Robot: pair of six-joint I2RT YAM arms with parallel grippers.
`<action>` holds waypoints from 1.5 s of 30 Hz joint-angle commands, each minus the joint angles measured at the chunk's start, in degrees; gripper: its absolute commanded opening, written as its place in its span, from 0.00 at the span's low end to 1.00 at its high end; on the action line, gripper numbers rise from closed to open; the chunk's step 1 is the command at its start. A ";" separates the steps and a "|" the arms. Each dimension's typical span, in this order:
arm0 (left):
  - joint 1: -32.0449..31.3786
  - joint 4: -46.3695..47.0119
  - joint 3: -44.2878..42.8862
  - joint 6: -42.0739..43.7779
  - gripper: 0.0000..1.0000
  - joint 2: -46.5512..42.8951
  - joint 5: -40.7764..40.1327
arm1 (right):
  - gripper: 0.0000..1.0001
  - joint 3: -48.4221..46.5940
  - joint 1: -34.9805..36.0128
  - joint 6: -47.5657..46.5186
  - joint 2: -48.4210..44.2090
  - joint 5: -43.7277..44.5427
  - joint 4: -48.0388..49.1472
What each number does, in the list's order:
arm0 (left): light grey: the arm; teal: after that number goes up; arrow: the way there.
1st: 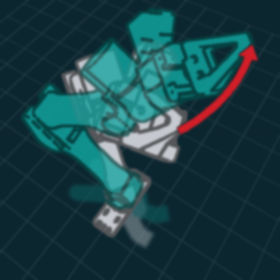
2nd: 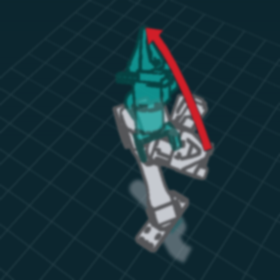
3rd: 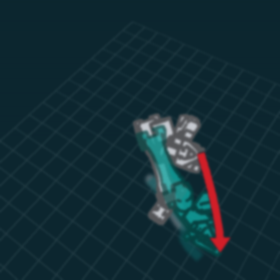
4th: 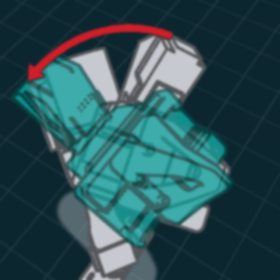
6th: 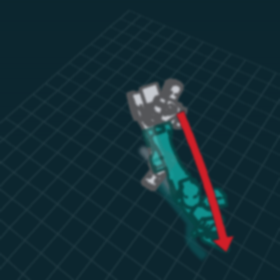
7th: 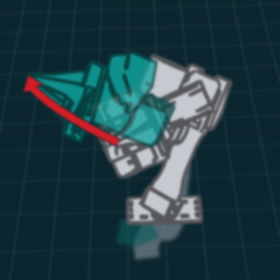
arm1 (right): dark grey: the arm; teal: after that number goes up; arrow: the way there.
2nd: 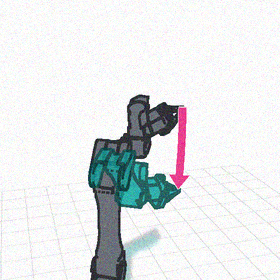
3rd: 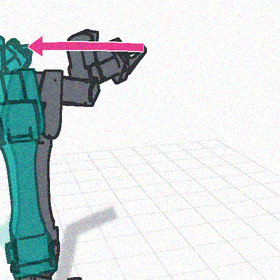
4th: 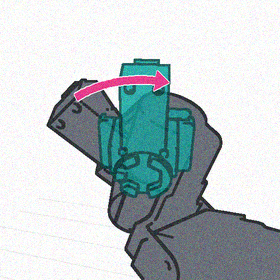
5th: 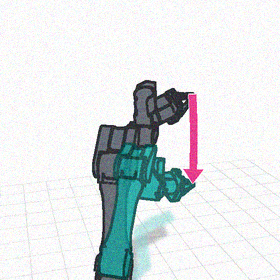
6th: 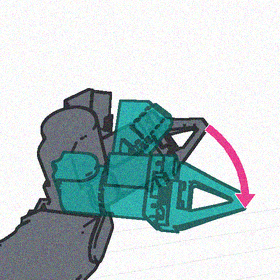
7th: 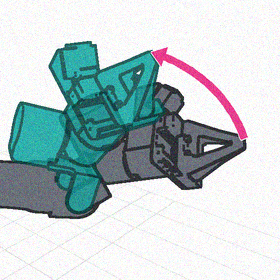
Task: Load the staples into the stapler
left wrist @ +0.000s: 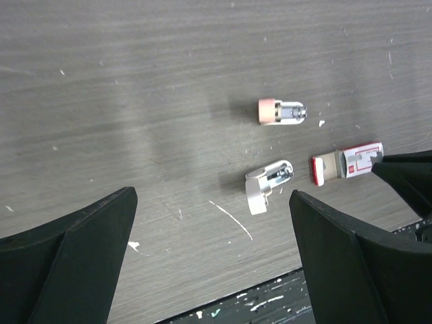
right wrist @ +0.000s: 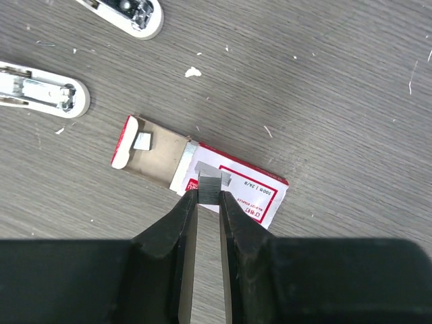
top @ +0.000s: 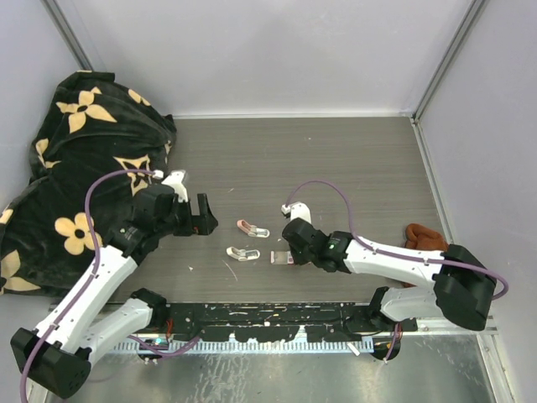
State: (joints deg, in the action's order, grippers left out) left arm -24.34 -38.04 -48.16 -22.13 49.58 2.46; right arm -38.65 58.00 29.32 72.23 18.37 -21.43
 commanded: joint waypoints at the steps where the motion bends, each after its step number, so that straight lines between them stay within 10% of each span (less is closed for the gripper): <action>1: 0.26 7.14 5.63 -8.12 0.98 -2.56 4.92 | 0.17 -0.41 -0.09 -4.70 -3.49 -1.37 1.66; 24: -0.49 22.82 21.16 -27.48 0.99 -4.77 28.49 | 0.17 -2.04 -0.12 -15.71 -6.40 -18.89 13.11; 45: -8.71 35.89 24.20 -33.91 0.98 3.79 22.40 | 0.17 1.42 -0.10 -13.07 -8.03 -18.64 16.20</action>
State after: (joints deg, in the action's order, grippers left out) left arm -32.91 -7.42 -23.83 -56.05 52.58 26.17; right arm -37.60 57.98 15.44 66.32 -0.36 -8.56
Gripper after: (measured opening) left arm 0.986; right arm 0.227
